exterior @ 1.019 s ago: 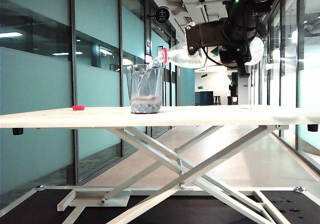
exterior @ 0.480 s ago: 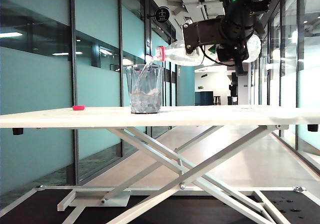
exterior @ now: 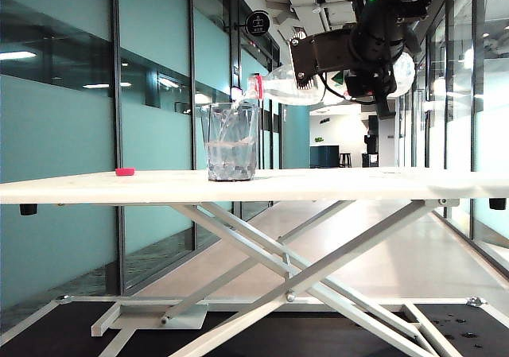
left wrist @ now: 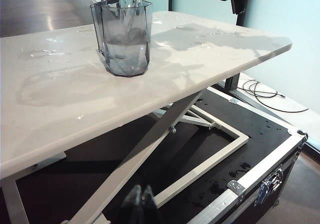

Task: Pick up the mineral water bottle on the table and pour water into the mug until it's half full.

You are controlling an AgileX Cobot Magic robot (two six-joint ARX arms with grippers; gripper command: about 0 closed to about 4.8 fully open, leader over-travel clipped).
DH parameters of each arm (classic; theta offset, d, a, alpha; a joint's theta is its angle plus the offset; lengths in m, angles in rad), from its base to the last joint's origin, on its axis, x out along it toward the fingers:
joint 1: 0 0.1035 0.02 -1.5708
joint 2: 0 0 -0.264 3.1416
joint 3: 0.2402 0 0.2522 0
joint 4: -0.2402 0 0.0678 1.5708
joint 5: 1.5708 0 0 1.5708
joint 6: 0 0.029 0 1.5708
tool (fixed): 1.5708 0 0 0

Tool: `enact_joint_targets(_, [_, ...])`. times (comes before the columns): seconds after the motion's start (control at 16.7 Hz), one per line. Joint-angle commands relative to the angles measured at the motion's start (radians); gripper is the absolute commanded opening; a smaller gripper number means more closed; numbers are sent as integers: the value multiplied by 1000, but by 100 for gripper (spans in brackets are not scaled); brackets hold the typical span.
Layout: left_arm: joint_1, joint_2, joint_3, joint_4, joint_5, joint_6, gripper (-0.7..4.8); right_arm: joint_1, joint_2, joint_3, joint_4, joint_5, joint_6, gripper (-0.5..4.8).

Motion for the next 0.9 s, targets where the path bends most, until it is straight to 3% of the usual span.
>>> enact_joint_targets(0.06, [0, 1, 2, 5, 0, 5, -5, 3, -13, 11, 40, 6, 2, 126])
enact_joint_targets(0.36, [0, 1, 2, 5, 0, 5, -5, 3, -13, 11, 40, 5, 3, 126])
enact_joint_targets(0.48, [0, 1, 2, 5, 0, 5, -5, 3, -13, 11, 39, -8, 74, 126])
enact_joint_targets(0.78, [0, 1, 2, 5, 0, 4, -5, 2, -13, 11, -26, -123, 545, 127])
enact_joint_targets(0.9, [0, 1, 2, 5, 0, 4, -5, -7, -13, 11, -26, -208, 809, 126])
